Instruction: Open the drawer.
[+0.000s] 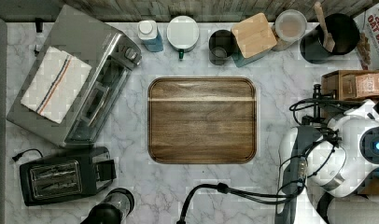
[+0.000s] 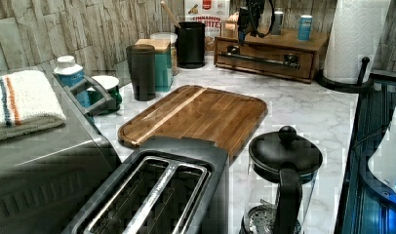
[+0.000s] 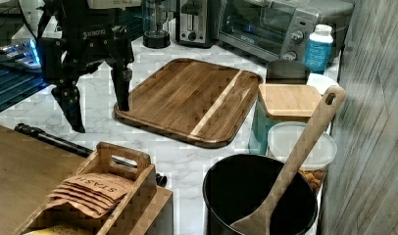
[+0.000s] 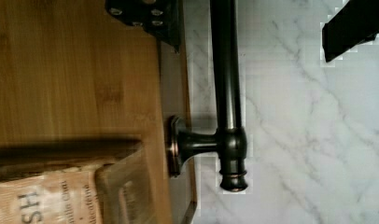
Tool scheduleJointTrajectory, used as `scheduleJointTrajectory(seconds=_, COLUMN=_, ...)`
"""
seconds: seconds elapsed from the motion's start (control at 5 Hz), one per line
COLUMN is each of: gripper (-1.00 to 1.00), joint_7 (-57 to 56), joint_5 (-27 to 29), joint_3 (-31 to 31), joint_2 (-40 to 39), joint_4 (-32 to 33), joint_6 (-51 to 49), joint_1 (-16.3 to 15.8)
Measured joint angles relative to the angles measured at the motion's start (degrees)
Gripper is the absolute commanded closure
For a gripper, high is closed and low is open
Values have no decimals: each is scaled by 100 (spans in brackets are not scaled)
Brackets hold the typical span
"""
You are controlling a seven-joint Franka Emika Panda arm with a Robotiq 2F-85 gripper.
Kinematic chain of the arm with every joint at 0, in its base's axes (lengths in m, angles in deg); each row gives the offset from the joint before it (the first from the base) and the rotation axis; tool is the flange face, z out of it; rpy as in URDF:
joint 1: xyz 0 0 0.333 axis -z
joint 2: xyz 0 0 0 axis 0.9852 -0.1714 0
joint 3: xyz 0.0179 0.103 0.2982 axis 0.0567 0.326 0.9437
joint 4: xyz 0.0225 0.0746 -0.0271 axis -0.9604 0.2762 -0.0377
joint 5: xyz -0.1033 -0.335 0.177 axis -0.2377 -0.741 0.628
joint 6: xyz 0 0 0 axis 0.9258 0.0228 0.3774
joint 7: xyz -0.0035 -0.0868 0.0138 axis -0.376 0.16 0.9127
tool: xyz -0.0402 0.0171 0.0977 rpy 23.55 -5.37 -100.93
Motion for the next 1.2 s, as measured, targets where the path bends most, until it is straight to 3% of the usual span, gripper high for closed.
scheduleJointTrajectory(seconds=0.2, gripper=-100, joint_7=0, joint_5=48, joint_3=-15, joint_2=-83, joint_4=0, joint_6=171, joint_1=38)
scheduleJointTrajectory(seconds=0.4, gripper=-100, joint_7=-112, joint_5=575, joint_3=-9, joint_2=-159, joint_4=34, joint_6=182, joint_1=36)
scheduleJointTrajectory(seconds=1.2, gripper=-100, joint_7=-140, joint_5=413, joint_3=-135, joint_2=-524, joint_4=336, joint_6=803, joint_1=-69)
